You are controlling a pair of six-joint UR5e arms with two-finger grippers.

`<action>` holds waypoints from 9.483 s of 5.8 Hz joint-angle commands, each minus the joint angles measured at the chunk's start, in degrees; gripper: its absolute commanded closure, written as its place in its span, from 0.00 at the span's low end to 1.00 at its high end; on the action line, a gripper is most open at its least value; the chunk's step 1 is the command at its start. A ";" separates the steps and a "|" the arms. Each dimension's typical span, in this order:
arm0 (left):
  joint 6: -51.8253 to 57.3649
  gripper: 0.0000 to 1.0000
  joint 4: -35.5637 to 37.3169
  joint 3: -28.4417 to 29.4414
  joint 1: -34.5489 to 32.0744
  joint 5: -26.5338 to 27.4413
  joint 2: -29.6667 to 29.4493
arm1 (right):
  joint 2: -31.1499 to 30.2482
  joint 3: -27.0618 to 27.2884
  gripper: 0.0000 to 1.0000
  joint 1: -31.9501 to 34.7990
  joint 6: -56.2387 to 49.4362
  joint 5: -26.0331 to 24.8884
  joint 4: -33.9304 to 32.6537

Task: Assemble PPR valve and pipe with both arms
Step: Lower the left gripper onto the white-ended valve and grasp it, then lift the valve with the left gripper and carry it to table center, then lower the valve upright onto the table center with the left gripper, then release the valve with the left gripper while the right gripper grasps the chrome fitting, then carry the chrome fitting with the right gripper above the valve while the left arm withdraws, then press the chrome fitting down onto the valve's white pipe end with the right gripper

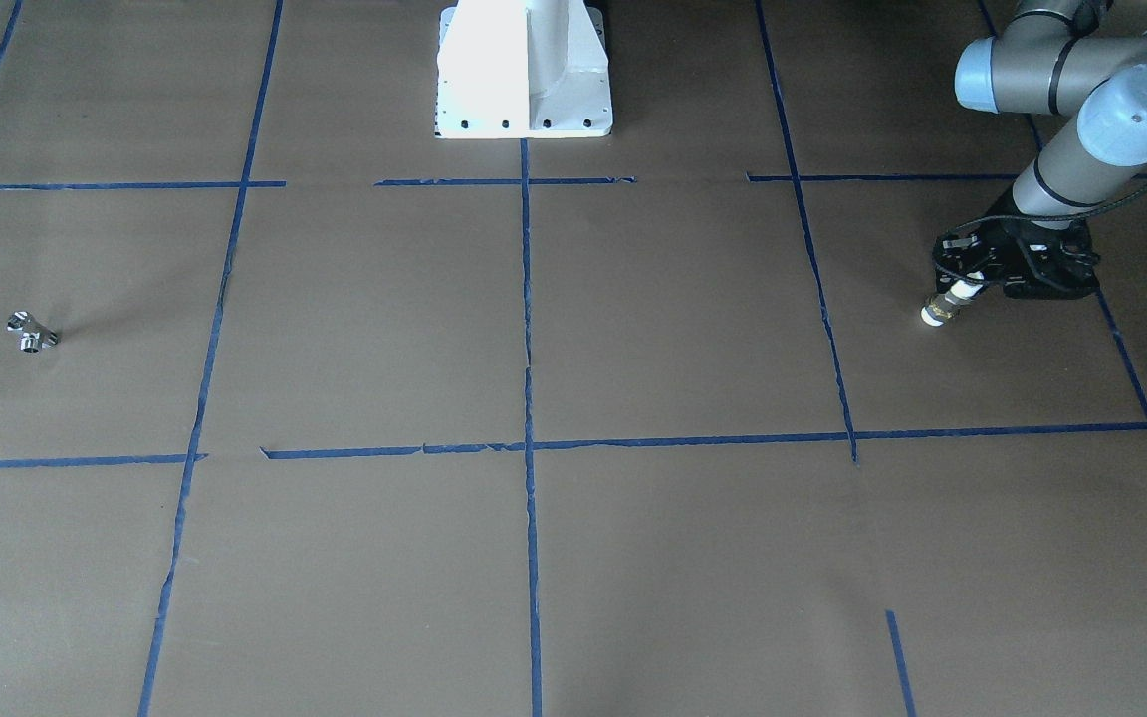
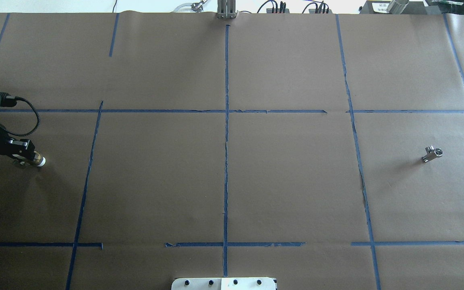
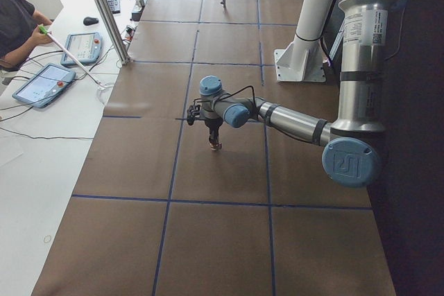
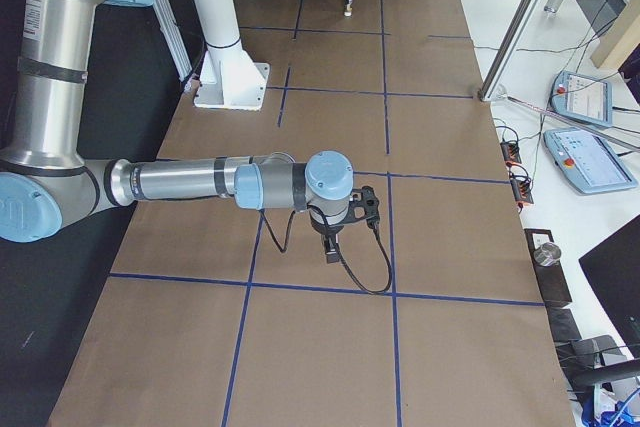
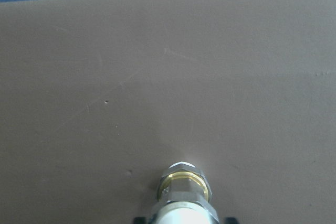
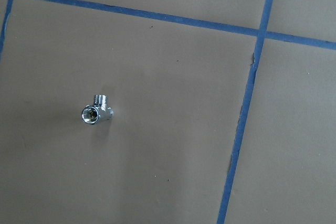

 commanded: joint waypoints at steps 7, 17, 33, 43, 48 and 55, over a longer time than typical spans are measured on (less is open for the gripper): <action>-19.20 1.00 23.64 -10.20 17.28 0.84 -29.05 | 0.00 0.08 0.00 0.00 0.02 0.73 -0.09; -26.81 0.94 19.79 20.12 24.26 8.32 -53.26 | 0.00 -0.01 0.00 0.00 0.11 1.26 -0.09; -29.25 0.05 14.08 4.22 22.41 8.23 -45.79 | 6.85 -9.75 0.07 -29.00 41.59 -14.39 26.37; -29.62 0.05 11.43 -6.47 18.99 8.14 -36.94 | 13.40 4.68 1.00 -37.03 62.60 -12.98 25.49; -29.53 0.05 12.14 -20.92 13.71 8.23 -16.62 | 54.90 -5.69 1.00 -57.39 98.36 -29.50 4.04; -29.53 0.04 12.14 -21.00 13.71 8.23 -16.52 | 53.88 -7.66 0.99 -59.15 98.37 -29.77 3.69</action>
